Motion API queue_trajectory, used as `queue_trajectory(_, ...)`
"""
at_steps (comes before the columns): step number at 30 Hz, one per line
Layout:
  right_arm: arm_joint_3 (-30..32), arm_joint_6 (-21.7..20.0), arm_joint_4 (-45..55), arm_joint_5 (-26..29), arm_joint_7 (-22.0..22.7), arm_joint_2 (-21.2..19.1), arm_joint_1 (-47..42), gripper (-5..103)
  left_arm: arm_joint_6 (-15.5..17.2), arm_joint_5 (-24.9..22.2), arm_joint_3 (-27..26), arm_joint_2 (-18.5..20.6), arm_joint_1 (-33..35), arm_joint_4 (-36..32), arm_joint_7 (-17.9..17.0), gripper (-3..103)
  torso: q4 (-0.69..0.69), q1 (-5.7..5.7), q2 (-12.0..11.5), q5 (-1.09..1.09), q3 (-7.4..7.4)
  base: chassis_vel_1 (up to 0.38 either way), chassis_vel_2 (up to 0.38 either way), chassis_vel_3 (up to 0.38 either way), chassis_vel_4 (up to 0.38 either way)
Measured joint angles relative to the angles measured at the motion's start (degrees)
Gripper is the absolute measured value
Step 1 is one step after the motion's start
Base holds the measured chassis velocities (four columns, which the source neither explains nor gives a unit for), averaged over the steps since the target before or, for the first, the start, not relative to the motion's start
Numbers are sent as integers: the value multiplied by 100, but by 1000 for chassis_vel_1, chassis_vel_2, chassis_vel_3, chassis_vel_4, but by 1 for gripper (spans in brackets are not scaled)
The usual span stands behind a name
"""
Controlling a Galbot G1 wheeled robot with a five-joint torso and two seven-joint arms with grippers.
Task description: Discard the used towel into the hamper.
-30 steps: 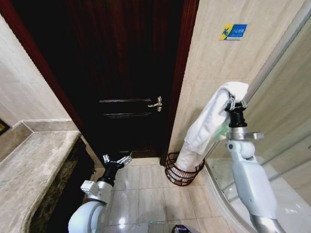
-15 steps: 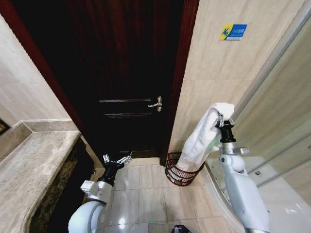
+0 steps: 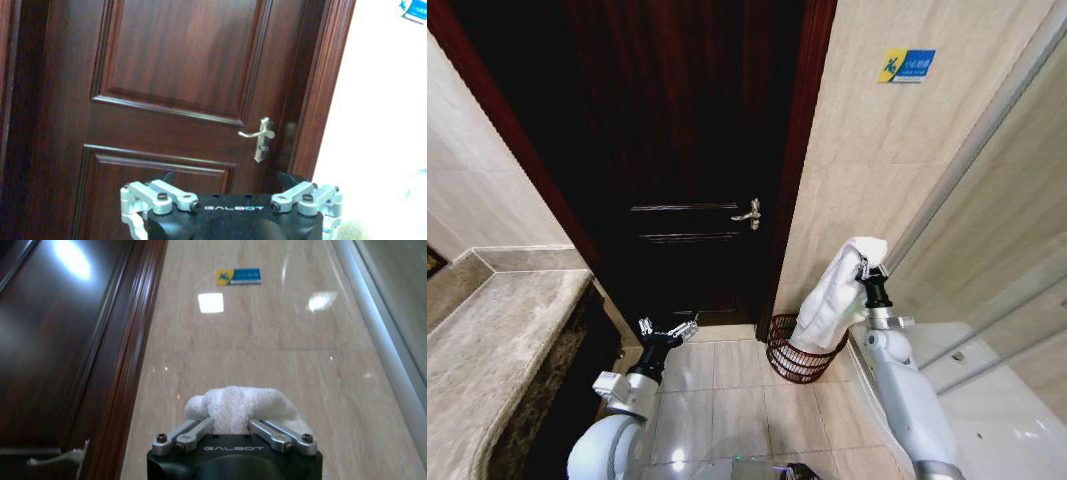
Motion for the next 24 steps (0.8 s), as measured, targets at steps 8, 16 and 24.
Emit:
queue_trajectory(8, -69, 40, -215, -95, -12, 180, 74, 5, 0, 0, 0, 0, 0, 0, 0, 100, 0, 0, 0, -1, 0, 0, 0, 0, 0)
queue_trajectory(16, -45, 7, -152, -114, -3, 186, -28, 5, 0, 0, 0, 0, 0, 0, 0, 100, 0, 0, 0, 0, 0, 0, 0, 0, 0)
queue_trajectory(24, -21, 59, -110, -101, -5, 174, -146, 5, 0, 0, 0, 0, 0, 0, 0, 100, 0, 0, 0, 0, 0, 0, 0, 0, 0)
